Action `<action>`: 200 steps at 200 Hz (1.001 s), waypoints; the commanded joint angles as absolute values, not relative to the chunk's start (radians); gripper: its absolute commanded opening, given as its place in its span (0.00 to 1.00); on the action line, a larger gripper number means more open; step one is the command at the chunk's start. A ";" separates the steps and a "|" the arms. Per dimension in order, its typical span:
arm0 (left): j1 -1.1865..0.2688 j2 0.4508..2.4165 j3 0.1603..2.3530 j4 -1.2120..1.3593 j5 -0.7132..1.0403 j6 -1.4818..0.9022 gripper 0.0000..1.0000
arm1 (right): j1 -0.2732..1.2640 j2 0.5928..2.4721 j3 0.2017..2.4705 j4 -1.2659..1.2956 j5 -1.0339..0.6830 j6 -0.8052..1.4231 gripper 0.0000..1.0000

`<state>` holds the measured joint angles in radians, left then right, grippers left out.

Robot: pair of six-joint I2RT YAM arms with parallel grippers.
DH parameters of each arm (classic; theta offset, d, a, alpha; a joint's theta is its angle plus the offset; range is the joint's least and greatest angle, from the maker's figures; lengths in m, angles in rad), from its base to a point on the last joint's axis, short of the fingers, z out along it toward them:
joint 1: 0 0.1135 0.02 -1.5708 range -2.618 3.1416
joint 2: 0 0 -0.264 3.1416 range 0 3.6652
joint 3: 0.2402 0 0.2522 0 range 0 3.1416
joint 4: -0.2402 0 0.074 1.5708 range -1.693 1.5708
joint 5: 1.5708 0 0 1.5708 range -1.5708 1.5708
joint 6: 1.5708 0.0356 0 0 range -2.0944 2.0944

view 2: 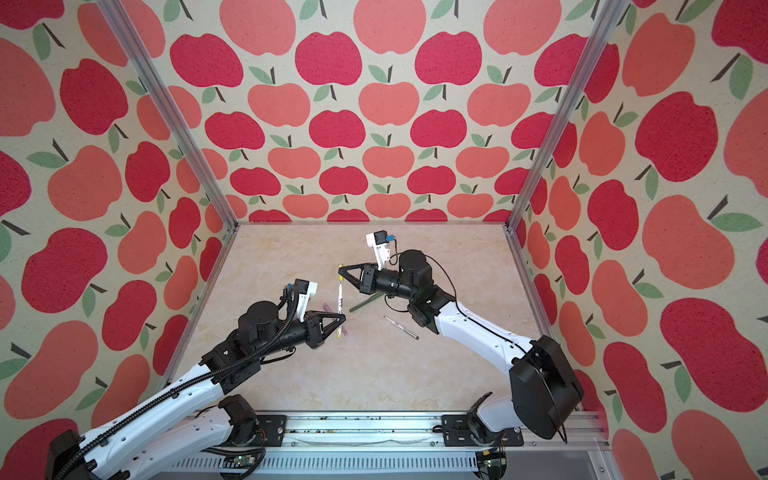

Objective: Insert the pens into the pen caps
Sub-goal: 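Align the yellow cap over the white marker's tip with the right gripper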

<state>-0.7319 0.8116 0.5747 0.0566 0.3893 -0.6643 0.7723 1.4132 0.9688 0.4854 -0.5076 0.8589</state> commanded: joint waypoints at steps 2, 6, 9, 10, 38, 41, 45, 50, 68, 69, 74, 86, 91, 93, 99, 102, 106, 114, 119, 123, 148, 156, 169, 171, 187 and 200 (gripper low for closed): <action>-0.738 0.797 0.593 0.061 0.373 -0.653 0.00 | 0.779 1.413 0.965 0.494 -0.520 0.859 0.09; -0.737 0.795 0.594 0.060 0.371 -0.652 0.00 | 0.781 1.414 0.964 0.493 -0.520 0.859 0.09; -0.737 0.796 0.594 0.059 0.371 -0.652 0.00 | 0.781 1.412 0.964 0.493 -0.520 0.859 0.09; -0.737 0.795 0.593 0.059 0.370 -0.652 0.00 | 0.781 1.411 0.963 0.493 -0.520 0.859 0.09; -0.737 0.792 0.595 0.052 0.361 -0.650 0.00 | 0.781 1.405 0.965 0.482 -0.522 0.855 0.09; -0.736 0.792 0.594 0.052 0.361 -0.649 0.00 | 0.781 1.405 0.966 0.480 -0.522 0.855 0.09; -0.737 0.792 0.594 0.052 0.360 -0.649 0.00 | 0.781 1.406 0.968 0.475 -0.524 0.854 0.09; -0.736 0.792 0.594 0.051 0.358 -0.648 0.00 | 0.782 1.406 0.970 0.471 -0.525 0.853 0.09; -0.735 0.789 0.592 0.048 0.349 -0.646 0.00 | 0.788 1.405 0.976 0.457 -0.528 0.847 0.09; -0.735 0.788 0.591 0.048 0.348 -0.646 0.00 | 0.787 1.405 0.976 0.455 -0.528 0.846 0.09; -0.735 0.787 0.591 0.047 0.347 -0.644 0.00 | 0.790 1.406 0.977 0.452 -0.528 0.845 0.09; -0.735 0.784 0.591 0.045 0.346 -0.643 0.00 | 0.794 1.406 0.978 0.448 -0.527 0.841 0.08; -0.735 0.785 0.592 0.043 0.346 -0.642 0.00 | 0.796 1.405 0.977 0.444 -0.526 0.838 0.08; -0.736 0.785 0.591 0.043 0.346 -0.641 0.00 | 0.796 1.404 0.978 0.442 -0.526 0.837 0.08; -0.735 0.785 0.592 0.043 0.348 -0.641 0.00 | 0.798 1.404 0.977 0.439 -0.522 0.834 0.08; -0.735 0.785 0.592 0.043 0.349 -0.641 0.00 | 0.799 1.404 0.978 0.436 -0.520 0.832 0.08; -0.735 0.784 0.591 0.044 0.351 -0.641 0.00 | 0.799 1.403 0.977 0.435 -0.519 0.831 0.08; -0.735 0.786 0.592 0.044 0.352 -0.642 0.00 | 0.798 1.401 0.977 0.433 -0.515 0.830 0.08; -0.735 0.788 0.592 0.044 0.354 -0.642 0.00 | 0.798 1.401 0.978 0.431 -0.511 0.828 0.08; -0.736 0.789 0.591 0.046 0.356 -0.642 0.00 | 0.797 1.401 0.980 0.430 -0.510 0.827 0.08; -0.735 0.793 0.588 0.051 0.358 -0.644 0.00 | 0.798 1.406 1.001 0.422 -0.513 0.821 0.08; -0.736 0.793 0.587 0.051 0.359 -0.643 0.00 | 0.798 1.404 1.004 0.418 -0.511 0.818 0.08; -0.735 0.794 0.588 0.051 0.362 -0.643 0.00 | 0.795 1.401 1.012 0.410 -0.503 0.812 0.08; -0.735 0.795 0.588 0.051 0.363 -0.644 0.00 | 0.795 1.400 1.014 0.408 -0.502 0.812 0.08; -0.735 0.794 0.586 0.049 0.366 -0.643 0.00 | 0.787 1.396 1.024 0.401 -0.502 0.808 0.08; -0.735 0.795 0.584 0.050 0.367 -0.644 0.00 | 0.784 1.393 1.034 0.395 -0.504 0.805 0.08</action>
